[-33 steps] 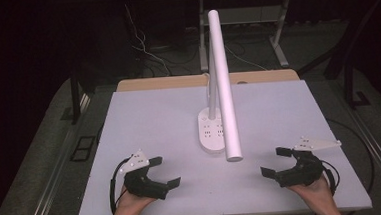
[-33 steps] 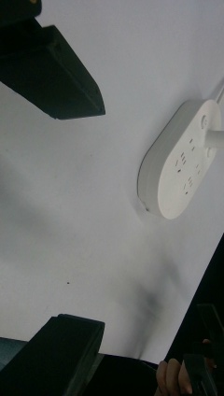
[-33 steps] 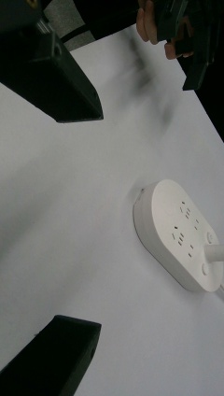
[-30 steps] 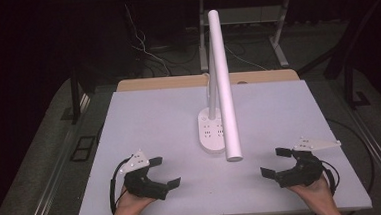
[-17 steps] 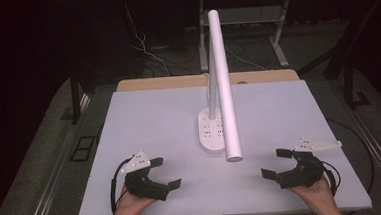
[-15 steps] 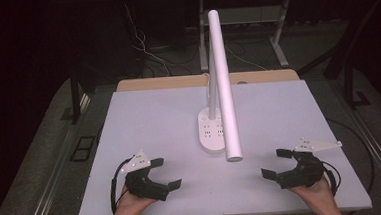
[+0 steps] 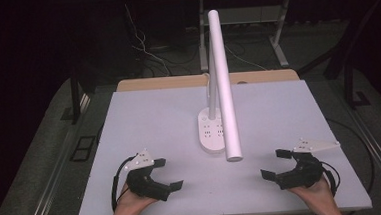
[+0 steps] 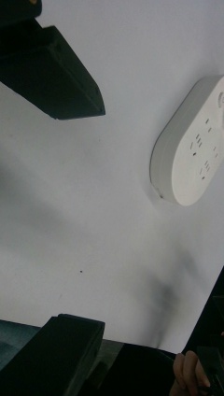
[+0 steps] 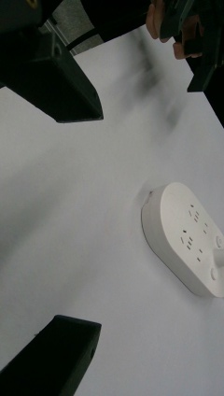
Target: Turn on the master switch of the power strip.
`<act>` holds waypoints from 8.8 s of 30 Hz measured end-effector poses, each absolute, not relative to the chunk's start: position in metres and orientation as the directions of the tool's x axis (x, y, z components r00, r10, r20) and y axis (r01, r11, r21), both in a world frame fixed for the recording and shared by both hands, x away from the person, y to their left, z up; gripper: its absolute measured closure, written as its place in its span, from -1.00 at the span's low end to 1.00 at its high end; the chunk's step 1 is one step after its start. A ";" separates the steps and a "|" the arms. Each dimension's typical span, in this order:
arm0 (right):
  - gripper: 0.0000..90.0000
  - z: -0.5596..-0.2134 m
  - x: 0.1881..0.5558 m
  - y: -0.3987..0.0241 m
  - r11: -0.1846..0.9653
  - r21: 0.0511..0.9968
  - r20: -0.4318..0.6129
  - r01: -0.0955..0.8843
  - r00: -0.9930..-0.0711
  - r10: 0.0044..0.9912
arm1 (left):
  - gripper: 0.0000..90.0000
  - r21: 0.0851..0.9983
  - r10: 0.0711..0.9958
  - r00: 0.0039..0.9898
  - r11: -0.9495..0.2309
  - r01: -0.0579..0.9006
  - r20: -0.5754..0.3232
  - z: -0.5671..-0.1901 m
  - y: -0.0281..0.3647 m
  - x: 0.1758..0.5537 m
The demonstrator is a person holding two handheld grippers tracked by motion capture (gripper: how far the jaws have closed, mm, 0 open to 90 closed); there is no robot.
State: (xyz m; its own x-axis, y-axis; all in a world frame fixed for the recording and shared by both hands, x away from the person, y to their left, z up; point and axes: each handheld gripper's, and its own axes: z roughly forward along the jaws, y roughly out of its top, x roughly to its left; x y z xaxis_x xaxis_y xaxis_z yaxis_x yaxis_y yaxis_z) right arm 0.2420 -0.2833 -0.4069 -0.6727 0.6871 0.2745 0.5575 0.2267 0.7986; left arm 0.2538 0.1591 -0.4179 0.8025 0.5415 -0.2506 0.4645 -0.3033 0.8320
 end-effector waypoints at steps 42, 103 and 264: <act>-0.99 -0.409 0.241 -0.281 0.246 0.795 0.266 0.554 -0.683 0.680 | -0.99 0.793 0.498 0.840 -0.411 0.450 -0.218 -0.362 0.139 0.288; -0.99 -0.409 0.241 -0.285 0.235 0.797 0.263 0.557 -0.670 0.694 | -0.69 0.732 0.461 0.868 -0.524 0.434 -0.185 -0.334 0.095 0.384; -0.99 -0.411 0.244 -0.293 0.238 0.792 0.261 0.562 -0.664 0.700 | 1.00 0.732 0.685 0.653 -0.258 0.631 -0.322 -0.430 0.054 0.462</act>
